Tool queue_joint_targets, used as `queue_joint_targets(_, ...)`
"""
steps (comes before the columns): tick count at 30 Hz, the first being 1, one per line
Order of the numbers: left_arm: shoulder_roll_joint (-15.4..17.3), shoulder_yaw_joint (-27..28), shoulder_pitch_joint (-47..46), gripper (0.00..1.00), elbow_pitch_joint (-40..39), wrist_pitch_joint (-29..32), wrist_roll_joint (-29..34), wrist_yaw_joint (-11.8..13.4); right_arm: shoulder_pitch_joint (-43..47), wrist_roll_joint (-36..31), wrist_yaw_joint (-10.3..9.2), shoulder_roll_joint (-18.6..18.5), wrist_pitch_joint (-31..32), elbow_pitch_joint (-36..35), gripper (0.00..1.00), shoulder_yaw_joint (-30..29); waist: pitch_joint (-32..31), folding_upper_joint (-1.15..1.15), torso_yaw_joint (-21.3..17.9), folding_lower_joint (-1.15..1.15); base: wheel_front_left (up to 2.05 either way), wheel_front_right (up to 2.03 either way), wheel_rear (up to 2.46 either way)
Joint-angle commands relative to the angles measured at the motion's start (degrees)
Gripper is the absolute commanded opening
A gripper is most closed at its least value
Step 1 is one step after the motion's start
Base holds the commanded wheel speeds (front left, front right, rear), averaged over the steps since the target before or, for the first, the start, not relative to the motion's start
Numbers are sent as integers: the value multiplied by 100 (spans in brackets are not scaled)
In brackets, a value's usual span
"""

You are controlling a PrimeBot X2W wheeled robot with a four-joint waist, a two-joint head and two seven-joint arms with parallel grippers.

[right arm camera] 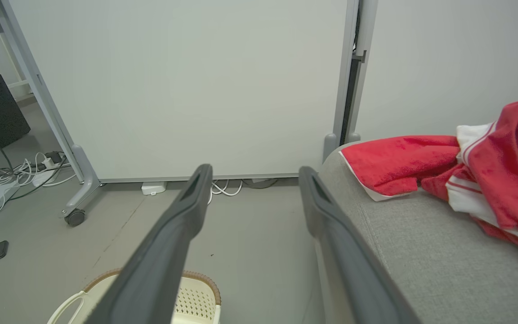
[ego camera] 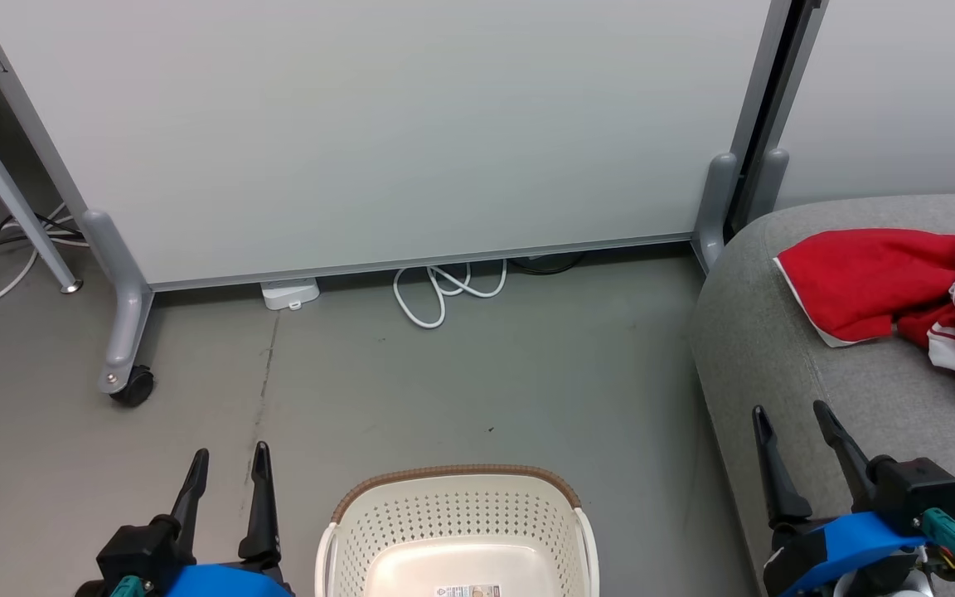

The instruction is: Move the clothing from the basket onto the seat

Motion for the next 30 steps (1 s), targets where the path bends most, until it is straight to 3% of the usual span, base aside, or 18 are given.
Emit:
queue_joint_targets(1, 1, 4, 30, 100, 15, -16, 27, -38, 90, 8, 3, 5, 11, -21, 100, 4, 0, 0, 2, 0, 0, 0, 0)
queue_joint_targets(27, 50, -157, -118, 100, 239, -16, -41, -30, 142, 73, 3, 6, 15, 36, 100, 9, 98, 0, 70, 0, 0, 0, 0)
queue_joint_targets(28, 37, -165, -43, 0, 238, 0, -31, -16, 87, 60, 0, 1, 23, 29, 0, 11, 100, 0, 70, 0, 0, 0, 0)
queue_joint_targets(30, 21, -170, -1, 0, 306, 11, -52, -15, 96, 66, 0, 9, 31, 116, 0, 14, 103, 0, 71, 0, 0, 0, 0)
